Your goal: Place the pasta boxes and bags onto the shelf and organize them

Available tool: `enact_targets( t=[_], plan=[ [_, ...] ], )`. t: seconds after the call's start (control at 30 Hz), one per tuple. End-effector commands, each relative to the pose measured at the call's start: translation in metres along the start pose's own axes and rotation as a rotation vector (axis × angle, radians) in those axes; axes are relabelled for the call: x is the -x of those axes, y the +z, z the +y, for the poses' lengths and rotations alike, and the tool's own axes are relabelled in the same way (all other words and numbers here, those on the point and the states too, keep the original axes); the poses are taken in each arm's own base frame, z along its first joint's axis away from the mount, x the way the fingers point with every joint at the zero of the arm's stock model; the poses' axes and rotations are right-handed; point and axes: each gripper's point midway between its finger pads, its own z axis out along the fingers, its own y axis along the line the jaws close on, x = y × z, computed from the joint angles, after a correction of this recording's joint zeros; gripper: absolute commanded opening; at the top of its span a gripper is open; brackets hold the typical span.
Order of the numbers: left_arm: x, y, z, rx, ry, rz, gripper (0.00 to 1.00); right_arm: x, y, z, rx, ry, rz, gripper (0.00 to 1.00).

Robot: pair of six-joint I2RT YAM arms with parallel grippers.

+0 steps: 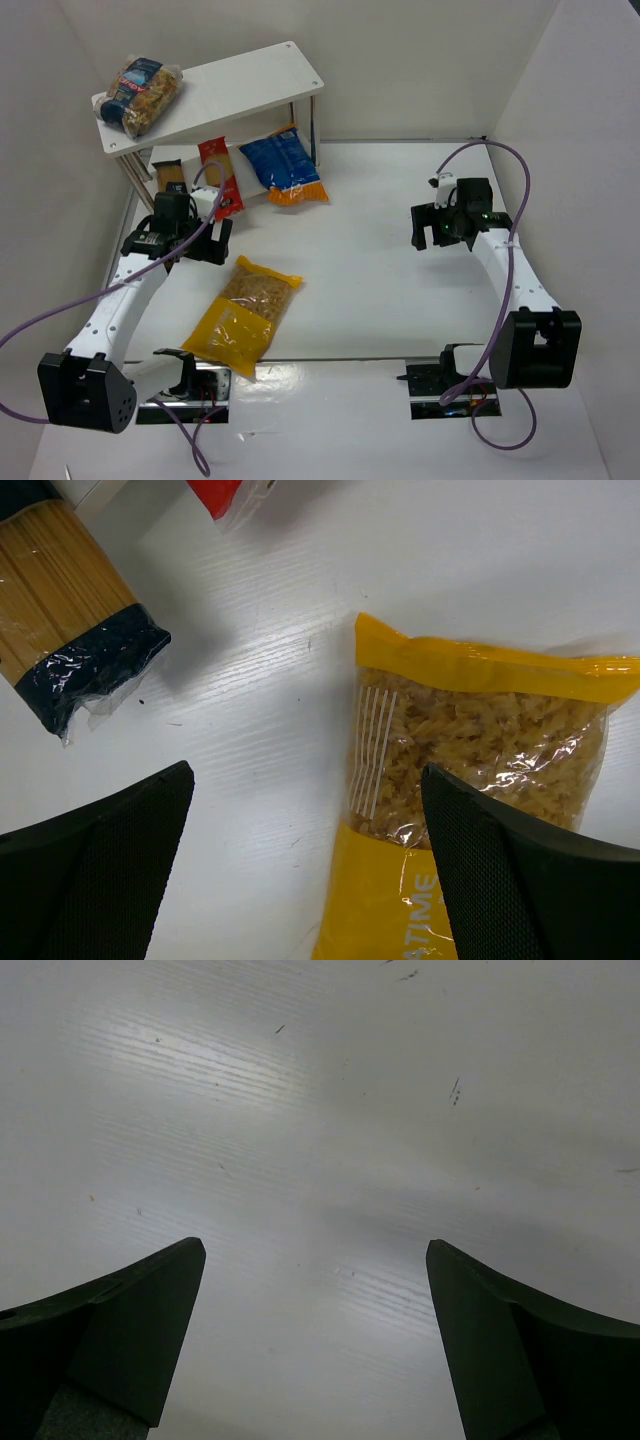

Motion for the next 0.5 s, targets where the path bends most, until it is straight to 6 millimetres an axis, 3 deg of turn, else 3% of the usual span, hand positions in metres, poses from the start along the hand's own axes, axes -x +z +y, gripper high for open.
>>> enact_targets(
  t=[0.0,0.1,0.27,0.4,0.43,0.47],
  plan=[
    [0.015,-0.007,0.0,-0.011,0.012,-0.043,1.0,0.021,-0.013,0.002,0.001,-0.029,-0.077,1.0],
    [0.015,-0.007,0.0,-0.011,0.012,-0.043,1.0,0.019,-0.013,0.019,0.088,-0.071,-0.074,1.0],
    [0.015,-0.007,0.001,-0.002,0.012,-0.042,1.0,0.013,-0.012,0.024,0.121,-0.089,-0.061,1.0],
    [0.017,-0.007,0.006,0.024,0.003,-0.048,1.0,0.011,-0.01,0.062,0.28,-0.199,-0.053,1.0],
    [0.016,-0.007,0.008,0.036,0.002,-0.046,1.0,0.013,-0.01,0.09,0.352,-0.268,-0.048,1.0],
    [0.016,-0.007,0.01,0.049,-0.007,-0.045,1.0,0.008,-0.002,0.105,0.373,-0.308,-0.012,1.0]
  ],
)
